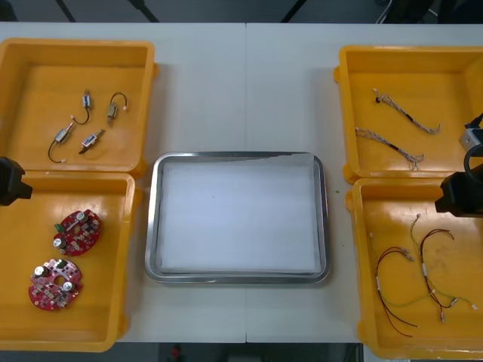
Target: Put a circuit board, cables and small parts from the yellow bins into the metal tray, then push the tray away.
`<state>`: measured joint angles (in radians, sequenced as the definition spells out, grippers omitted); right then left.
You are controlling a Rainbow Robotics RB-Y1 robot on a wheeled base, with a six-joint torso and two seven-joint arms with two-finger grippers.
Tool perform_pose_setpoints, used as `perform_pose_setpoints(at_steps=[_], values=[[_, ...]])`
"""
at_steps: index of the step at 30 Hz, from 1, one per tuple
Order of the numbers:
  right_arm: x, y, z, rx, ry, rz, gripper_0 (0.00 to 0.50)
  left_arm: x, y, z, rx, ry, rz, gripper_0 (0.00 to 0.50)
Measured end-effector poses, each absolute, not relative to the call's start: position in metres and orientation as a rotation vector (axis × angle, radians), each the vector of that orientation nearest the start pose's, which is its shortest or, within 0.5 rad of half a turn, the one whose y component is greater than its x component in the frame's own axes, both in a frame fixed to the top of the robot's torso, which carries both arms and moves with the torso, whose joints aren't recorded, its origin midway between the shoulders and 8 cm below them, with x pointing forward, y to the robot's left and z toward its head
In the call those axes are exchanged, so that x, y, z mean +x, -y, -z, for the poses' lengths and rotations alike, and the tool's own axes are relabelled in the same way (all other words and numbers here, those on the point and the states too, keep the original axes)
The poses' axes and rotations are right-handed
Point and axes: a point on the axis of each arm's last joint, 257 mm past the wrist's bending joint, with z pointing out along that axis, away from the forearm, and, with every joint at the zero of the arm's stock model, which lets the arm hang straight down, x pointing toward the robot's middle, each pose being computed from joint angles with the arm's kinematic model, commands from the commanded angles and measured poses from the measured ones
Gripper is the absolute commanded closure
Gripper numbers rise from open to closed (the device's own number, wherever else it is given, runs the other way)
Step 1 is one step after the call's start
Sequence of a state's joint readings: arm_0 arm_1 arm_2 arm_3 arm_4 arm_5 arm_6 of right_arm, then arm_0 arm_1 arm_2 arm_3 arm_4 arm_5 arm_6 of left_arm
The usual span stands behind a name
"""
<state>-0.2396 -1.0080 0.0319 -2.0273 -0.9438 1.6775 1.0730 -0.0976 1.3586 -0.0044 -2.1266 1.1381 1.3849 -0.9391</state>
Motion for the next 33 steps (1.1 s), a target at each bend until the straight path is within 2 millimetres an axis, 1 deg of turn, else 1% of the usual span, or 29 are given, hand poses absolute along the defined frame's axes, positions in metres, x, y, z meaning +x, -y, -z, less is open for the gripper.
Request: perform_pose_setpoints(at_steps=[5,11,15,19,22,25,30,33], values=[[0.389,0.361,0.214,-0.067,-2.793,0.041,0.0,0.39,-0.381,0.162,-0.08,-2.675,0.006,0.0],[0.379,0.364,0.229,-0.073,-2.808,0.028,0.0,0.389,-0.381,0.163,-0.092,-2.683,0.019,0.0],[0.375,0.365,0.24,-0.228,-2.802,0.043,0.0,0.388,-0.381,0.164,-0.091,-2.687,0.018,0.0],[0.369,0.367,0.252,-0.233,-2.798,0.026,0.0,0.381,-0.388,0.168,-0.093,-2.706,0.004,0.0],[0.362,0.368,0.261,-0.221,-2.809,0.017,0.0,0.372,-0.396,0.169,-0.086,-2.72,0.015,0.0],[0.357,0.37,0.268,-0.211,-2.816,0.007,0.0,0.362,-0.406,0.167,0.0,-2.727,0.011,0.0],[0.346,0.372,0.28,-0.197,-2.833,-0.004,0.0,0.354,-0.414,0.168,0.248,-2.727,-0.04,0.0],[0.341,0.374,0.286,-0.192,-2.84,-0.006,0.0,0.354,-0.414,0.169,0.287,-2.725,-0.048,0.0]])
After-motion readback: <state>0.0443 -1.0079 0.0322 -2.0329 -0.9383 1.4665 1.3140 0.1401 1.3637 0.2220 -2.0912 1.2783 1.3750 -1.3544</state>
